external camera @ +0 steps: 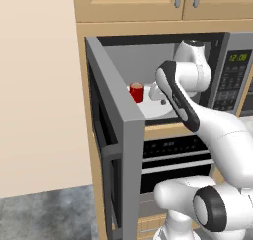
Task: Pick the cup of tea, navigate to the dining table, and place it on the saucer.
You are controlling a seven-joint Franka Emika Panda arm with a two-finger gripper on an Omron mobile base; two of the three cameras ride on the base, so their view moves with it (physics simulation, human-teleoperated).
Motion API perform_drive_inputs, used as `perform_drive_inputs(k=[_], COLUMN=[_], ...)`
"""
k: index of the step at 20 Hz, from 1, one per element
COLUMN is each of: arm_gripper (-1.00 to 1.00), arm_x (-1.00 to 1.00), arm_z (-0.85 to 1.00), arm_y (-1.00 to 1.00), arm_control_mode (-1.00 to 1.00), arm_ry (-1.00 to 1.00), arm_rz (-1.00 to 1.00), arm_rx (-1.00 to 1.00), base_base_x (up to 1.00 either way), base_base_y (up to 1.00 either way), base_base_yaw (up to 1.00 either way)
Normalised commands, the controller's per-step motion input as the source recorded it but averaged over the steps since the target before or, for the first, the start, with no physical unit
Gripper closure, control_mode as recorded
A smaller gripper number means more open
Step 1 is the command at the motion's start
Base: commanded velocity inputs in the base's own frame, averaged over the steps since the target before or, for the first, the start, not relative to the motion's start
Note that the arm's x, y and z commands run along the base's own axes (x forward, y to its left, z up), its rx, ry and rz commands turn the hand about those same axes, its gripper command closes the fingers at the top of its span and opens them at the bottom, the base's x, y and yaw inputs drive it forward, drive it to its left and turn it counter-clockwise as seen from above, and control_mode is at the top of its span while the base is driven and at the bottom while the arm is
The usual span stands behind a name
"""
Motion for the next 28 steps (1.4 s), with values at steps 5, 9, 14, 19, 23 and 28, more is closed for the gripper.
perform_drive_inputs(k=[5,9,14,19,23,28], arm_gripper=[-1.00,-1.00,-1.00,-1.00,-1.00,-1.00], arm_x=[-0.22,-0.10,0.02,0.14,0.17,0.14], arm_z=[-0.01,0.00,0.00,-0.01,-0.03,-0.03], arm_y=[0.03,0.17,0.25,0.42,0.36,0.15], arm_control_mode=[-1.00,-1.00,-1.00,-1.00,-1.00,-1.00], arm_ry=[-0.12,-0.36,-0.20,-0.09,-0.07,-0.03], arm_rz=[0.00,-0.08,-0.15,-0.15,-0.15,-0.05], arm_rx=[0.00,0.00,0.04,0.02,0.01,0.00], base_base_x=[0.00,0.00,0.00,0.00,0.00,0.00], base_base_y=[0.00,0.00,0.00,0.00,0.00,0.00], base_base_yaw=[0.00,0.00,0.00,0.00,0.00,0.00])
